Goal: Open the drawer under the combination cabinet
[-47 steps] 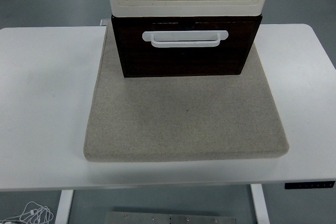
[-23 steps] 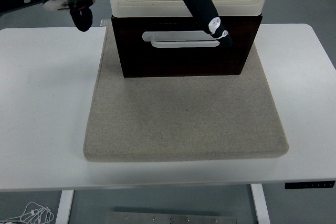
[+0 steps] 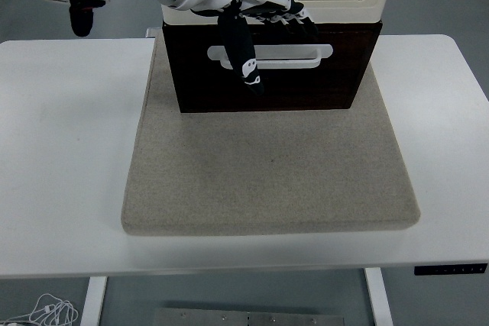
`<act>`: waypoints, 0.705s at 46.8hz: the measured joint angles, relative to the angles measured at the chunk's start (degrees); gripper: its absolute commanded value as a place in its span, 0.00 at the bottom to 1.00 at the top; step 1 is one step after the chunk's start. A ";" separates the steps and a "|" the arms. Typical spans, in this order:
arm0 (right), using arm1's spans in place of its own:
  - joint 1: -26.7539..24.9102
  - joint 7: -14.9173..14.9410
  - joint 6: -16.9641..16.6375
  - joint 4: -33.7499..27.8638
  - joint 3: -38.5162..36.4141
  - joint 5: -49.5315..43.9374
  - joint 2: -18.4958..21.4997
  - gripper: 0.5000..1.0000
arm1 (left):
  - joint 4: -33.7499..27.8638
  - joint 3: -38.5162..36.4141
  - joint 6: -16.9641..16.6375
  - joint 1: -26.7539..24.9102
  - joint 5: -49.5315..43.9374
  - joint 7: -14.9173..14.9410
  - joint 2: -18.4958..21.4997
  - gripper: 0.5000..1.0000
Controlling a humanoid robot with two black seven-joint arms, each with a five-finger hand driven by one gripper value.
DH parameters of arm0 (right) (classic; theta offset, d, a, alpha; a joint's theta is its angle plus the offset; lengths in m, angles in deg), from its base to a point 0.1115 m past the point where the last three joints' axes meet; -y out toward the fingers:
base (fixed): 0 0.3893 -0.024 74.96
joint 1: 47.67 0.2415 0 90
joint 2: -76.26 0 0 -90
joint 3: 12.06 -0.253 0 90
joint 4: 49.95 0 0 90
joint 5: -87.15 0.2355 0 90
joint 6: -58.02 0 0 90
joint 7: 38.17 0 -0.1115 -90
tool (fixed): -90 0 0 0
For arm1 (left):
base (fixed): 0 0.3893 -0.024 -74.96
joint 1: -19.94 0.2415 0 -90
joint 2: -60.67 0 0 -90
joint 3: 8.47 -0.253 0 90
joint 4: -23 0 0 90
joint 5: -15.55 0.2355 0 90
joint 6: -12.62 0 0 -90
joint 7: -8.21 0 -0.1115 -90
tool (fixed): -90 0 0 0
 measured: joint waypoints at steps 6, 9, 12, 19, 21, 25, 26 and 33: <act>0.01 0.00 -0.04 0.00 0.02 0.00 0.00 0.85 | 2.18 -0.03 -0.16 1.73 -1.28 3.62 -1.53 1.00; -0.01 -0.01 -0.04 0.00 0.01 0.00 0.00 0.85 | 3.44 -0.03 -0.21 2.63 -3.20 4.63 -2.27 1.00; 0.01 0.00 -0.04 0.00 0.01 0.00 0.00 0.86 | 4.12 -0.03 -0.22 2.87 -5.08 5.78 -2.60 1.00; 0.02 0.01 -0.01 0.00 0.00 0.00 0.00 0.85 | 5.54 -0.01 -0.86 3.58 -9.44 9.37 -4.51 1.00; 0.00 0.00 -0.01 0.00 0.00 0.00 0.00 0.85 | 5.89 0.01 -1.18 3.97 -10.54 10.05 -4.94 1.00; 0.01 0.00 -0.01 0.00 0.00 0.00 0.00 0.85 | 6.27 0.02 -2.09 4.69 -11.76 10.83 -5.73 1.00; 0.01 0.01 -0.01 0.00 0.00 0.00 0.00 0.85 | 6.34 0.02 -2.36 4.82 -11.89 11.00 -5.97 1.00; 0.00 0.00 -0.03 0.00 0.00 0.00 0.00 0.85 | 6.48 0.11 -4.57 5.27 -12.50 11.91 -6.83 1.00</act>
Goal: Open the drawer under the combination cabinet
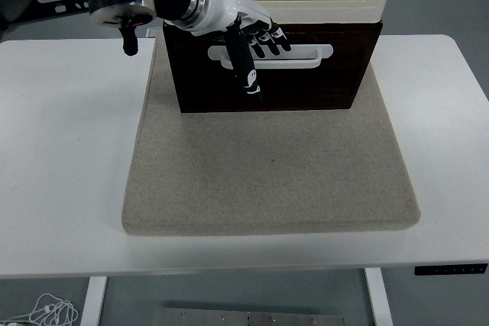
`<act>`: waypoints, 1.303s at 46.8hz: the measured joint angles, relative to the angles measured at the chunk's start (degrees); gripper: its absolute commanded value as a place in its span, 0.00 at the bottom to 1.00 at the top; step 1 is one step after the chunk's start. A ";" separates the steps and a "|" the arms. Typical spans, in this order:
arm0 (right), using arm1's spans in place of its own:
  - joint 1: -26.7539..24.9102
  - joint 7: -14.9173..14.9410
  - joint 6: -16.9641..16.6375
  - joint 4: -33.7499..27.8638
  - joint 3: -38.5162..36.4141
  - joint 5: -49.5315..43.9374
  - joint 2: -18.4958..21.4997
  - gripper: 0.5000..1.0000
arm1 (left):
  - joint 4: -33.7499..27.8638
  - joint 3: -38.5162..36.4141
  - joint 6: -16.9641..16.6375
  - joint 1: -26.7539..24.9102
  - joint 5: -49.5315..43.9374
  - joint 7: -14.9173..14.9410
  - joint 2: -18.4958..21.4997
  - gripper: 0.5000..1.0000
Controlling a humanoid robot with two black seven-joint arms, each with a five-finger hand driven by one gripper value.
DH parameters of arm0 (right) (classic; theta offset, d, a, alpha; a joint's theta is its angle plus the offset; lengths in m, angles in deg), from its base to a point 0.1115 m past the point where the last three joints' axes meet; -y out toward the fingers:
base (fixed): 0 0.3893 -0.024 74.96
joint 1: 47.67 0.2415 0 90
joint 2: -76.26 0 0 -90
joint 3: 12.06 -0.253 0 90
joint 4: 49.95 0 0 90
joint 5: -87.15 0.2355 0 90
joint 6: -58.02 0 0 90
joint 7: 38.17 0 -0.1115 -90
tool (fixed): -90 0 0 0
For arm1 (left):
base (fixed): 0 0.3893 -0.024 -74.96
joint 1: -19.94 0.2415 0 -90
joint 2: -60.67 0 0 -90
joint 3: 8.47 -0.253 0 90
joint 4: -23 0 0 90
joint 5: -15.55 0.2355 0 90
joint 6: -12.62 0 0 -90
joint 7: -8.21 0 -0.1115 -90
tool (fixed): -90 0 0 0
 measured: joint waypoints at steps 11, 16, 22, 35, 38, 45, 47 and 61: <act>0.00 0.00 0.00 0.00 0.00 0.00 0.00 0.85 | 0.92 0.02 -1.03 0.44 -0.37 0.13 -1.92 1.00; 0.00 0.00 0.01 0.00 0.00 0.00 0.00 0.85 | 2.02 0.02 -1.03 0.86 -0.37 0.14 -1.96 1.00; 0.00 0.00 0.01 0.00 0.00 0.00 0.00 0.85 | 2.96 0.02 -1.03 0.89 -0.34 0.18 -2.03 1.00; 0.01 0.00 0.02 0.00 0.02 0.00 0.00 0.86 | 4.32 0.02 -0.96 2.45 -0.24 0.16 -3.78 1.00; -0.01 -0.01 0.02 0.00 0.02 0.00 0.00 0.85 | 4.35 0.02 -0.94 2.59 -0.23 0.15 -3.81 1.00; 0.00 0.00 0.01 0.00 0.01 0.00 0.00 0.85 | 4.36 0.02 -0.93 2.66 -0.23 0.15 -3.92 1.00; 0.00 0.00 0.00 0.00 0.01 0.00 0.00 0.85 | 4.40 0.02 -0.94 2.66 -0.23 0.15 -3.98 1.00; 0.00 0.00 -0.02 0.00 0.00 0.00 0.00 0.85 | 5.18 -0.07 -0.94 2.91 -0.14 0.15 -4.08 1.00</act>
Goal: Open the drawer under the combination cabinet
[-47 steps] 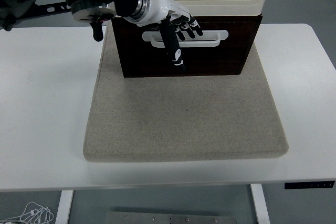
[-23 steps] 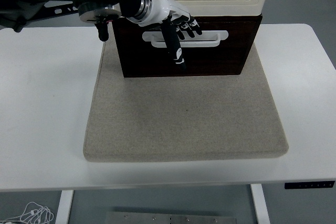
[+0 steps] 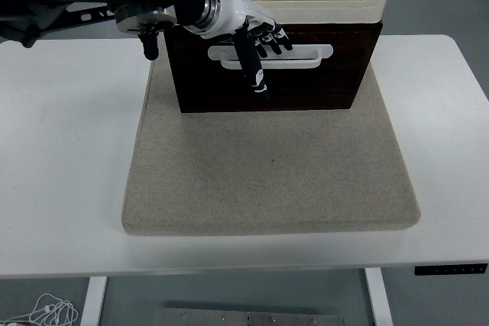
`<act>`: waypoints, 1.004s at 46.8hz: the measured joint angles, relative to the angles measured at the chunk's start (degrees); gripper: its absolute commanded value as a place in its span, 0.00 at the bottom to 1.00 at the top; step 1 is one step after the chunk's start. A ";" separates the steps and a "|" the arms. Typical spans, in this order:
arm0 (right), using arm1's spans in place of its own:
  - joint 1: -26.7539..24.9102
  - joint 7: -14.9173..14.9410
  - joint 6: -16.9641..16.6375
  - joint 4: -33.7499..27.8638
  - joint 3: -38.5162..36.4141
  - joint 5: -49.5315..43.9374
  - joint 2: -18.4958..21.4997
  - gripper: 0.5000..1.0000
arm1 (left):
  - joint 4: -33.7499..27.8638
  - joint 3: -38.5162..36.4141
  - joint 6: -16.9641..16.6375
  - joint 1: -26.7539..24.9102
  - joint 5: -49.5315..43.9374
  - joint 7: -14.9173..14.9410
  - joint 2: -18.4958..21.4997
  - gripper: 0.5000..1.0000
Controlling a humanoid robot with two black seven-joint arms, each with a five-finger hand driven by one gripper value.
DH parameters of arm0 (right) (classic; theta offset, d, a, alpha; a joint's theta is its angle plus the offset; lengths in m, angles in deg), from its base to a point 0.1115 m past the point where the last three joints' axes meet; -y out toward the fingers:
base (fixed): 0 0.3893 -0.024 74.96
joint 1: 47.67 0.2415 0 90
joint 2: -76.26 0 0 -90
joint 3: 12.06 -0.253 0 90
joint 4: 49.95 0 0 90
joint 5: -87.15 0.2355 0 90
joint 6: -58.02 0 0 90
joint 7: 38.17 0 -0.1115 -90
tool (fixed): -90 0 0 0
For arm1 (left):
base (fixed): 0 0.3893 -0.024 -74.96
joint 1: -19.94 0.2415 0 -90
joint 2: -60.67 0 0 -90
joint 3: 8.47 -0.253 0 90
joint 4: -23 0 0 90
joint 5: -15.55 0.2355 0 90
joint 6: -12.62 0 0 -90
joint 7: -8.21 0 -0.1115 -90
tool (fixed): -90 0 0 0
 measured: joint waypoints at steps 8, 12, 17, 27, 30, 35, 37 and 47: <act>0.00 0.00 -0.01 -0.03 0.00 0.00 0.00 0.85 | 0.07 -0.01 0.00 0.13 0.00 0.00 -0.15 1.00; 0.00 0.00 -0.01 -0.02 0.00 0.00 0.00 0.85 | 0.10 -0.09 0.00 0.18 0.00 0.00 -0.46 1.00; 0.00 0.00 0.04 -0.01 0.00 0.00 0.00 0.85 | 0.17 -0.09 0.01 0.18 0.00 0.03 -0.53 1.00; 0.00 0.00 0.03 0.00 0.00 0.00 0.00 0.85 | 0.24 -0.17 0.17 0.18 0.29 0.09 -0.78 1.00; 0.01 0.00 0.01 0.00 0.00 0.00 0.00 0.85 | 0.35 -0.22 0.18 0.26 0.42 0.16 -0.79 1.00; 0.01 0.00 0.00 0.00 0.00 0.00 0.00 0.85 | 0.91 -0.23 0.55 0.52 0.44 0.18 -0.85 1.00; 0.01 0.00 0.01 0.00 0.00 0.00 0.00 0.85 | 1.11 -0.23 0.62 1.03 0.48 0.18 -1.14 1.00; 0.00 0.00 0.02 0.00 0.00 0.00 0.00 0.86 | 1.54 -0.19 0.69 1.62 0.67 0.18 -1.49 1.00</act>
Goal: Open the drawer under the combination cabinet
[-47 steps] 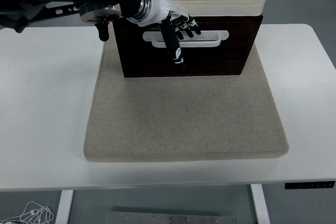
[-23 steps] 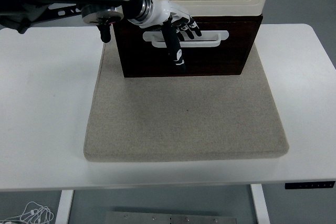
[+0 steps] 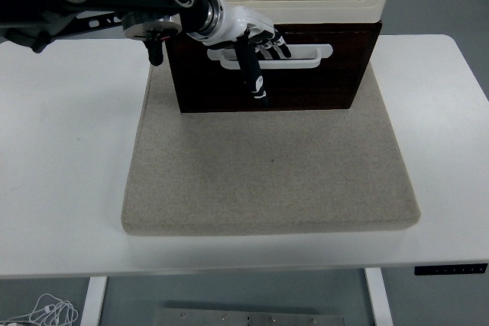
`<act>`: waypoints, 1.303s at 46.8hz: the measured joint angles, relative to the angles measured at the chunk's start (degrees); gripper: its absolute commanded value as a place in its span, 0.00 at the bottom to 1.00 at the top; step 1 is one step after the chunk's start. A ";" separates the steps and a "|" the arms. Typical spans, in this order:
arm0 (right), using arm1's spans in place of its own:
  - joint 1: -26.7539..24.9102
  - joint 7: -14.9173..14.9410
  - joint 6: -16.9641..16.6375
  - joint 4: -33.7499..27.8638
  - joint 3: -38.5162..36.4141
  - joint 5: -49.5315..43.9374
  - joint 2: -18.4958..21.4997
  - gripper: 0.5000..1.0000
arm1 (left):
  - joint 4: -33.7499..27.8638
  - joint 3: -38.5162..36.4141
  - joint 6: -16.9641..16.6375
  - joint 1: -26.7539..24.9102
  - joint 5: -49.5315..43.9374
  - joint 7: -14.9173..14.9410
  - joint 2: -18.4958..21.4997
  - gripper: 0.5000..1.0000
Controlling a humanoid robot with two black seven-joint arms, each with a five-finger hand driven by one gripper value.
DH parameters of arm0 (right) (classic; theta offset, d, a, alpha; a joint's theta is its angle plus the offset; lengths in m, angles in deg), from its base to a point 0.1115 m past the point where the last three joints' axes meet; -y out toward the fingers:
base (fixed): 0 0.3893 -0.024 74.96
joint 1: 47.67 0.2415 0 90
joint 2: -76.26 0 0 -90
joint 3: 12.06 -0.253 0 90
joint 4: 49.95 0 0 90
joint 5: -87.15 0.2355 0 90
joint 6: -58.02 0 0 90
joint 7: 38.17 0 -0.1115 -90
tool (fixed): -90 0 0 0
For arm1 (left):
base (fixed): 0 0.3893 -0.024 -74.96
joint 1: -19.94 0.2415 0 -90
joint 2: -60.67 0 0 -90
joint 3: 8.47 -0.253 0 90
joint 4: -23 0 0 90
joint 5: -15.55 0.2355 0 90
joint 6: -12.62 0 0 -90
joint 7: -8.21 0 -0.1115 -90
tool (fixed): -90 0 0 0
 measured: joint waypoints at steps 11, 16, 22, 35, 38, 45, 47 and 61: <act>0.01 0.00 -0.01 0.00 0.00 0.00 0.00 0.86 | -0.07 0.00 0.35 0.05 0.05 -0.01 -0.09 1.00; 0.01 0.00 0.01 -0.02 0.00 0.00 0.00 0.85 | -0.07 0.01 0.66 -0.01 0.05 -0.08 -0.10 1.00; 0.01 0.00 0.00 -0.01 0.00 0.00 0.00 0.85 | -0.01 0.05 1.12 -0.09 0.05 -0.14 -0.10 1.00; 0.01 0.00 -0.02 0.00 0.00 0.00 0.00 0.85 | 0.07 0.17 2.48 -0.59 0.11 -0.18 -0.01 1.00; 0.00 0.00 -0.02 0.00 0.00 0.00 0.00 0.85 | 0.04 0.18 3.01 -0.69 0.13 -0.18 -0.01 1.00; 0.00 0.00 0.02 0.00 0.00 0.00 0.00 0.85 | 0.05 0.26 4.87 -0.95 0.13 -0.18 0.00 1.00; 0.00 0.00 0.03 0.00 0.00 0.00 0.00 0.85 | 0.04 0.26 5.02 -0.99 0.13 -0.18 0.00 1.00; 0.00 0.00 0.00 -0.01 0.00 0.00 0.00 0.85 | -0.11 0.32 6.90 -1.46 0.14 -0.18 0.04 1.00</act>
